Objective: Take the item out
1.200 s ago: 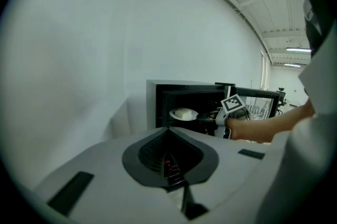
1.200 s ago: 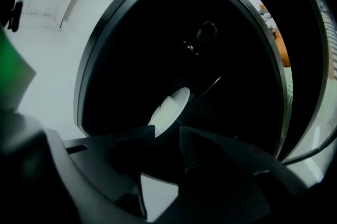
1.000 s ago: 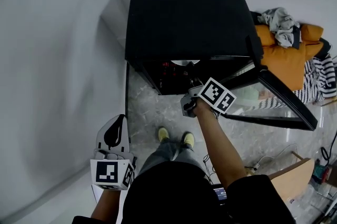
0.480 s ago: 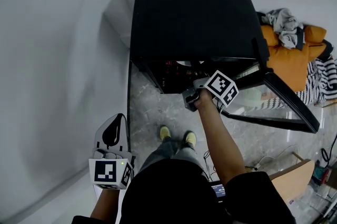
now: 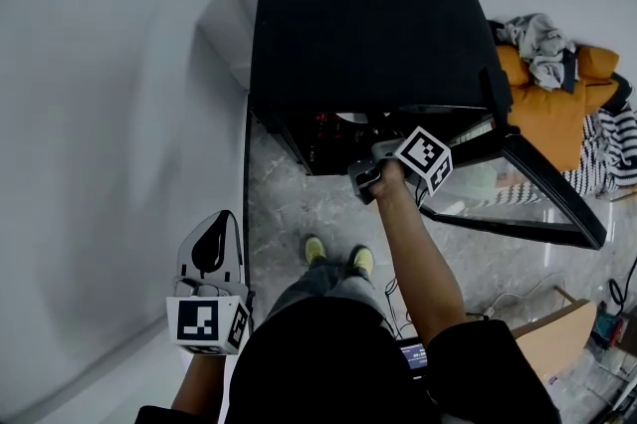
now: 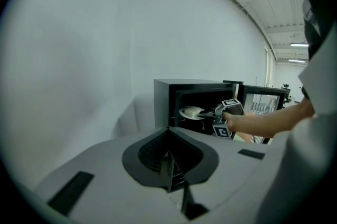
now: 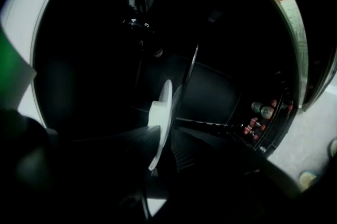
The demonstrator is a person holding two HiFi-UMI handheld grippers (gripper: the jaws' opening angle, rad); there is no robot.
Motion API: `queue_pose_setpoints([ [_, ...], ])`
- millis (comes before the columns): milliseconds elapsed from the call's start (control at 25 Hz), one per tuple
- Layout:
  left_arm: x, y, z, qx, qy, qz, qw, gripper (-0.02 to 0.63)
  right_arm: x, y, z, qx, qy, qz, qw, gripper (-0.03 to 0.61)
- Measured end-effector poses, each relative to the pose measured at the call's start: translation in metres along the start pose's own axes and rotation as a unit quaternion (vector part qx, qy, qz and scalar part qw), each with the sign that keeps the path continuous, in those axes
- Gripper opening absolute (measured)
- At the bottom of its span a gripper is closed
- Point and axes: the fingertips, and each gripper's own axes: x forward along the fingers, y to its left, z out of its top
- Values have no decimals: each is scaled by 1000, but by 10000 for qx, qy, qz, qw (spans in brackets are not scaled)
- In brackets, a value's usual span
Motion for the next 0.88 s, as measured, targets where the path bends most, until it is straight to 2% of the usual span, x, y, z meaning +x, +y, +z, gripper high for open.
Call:
queue_pose_setpoints([
  [200,2,-2,3,-177,-99,63,9998,8,-1,-3,-1,203,18,-119,9997,55],
  [640,2,-5,3,-103,-103,-13,9999,8,-7,-1,-5,460,49,-236,9987,39],
  [760,2,-7,5,-32,-124,-65,9999,8,-7,-1,-5,631,48,-182,9978,29],
  [880,2,-7,8,-114,-169,-13,9998,8,-9,2,-5,598,55,-119,9981,25],
])
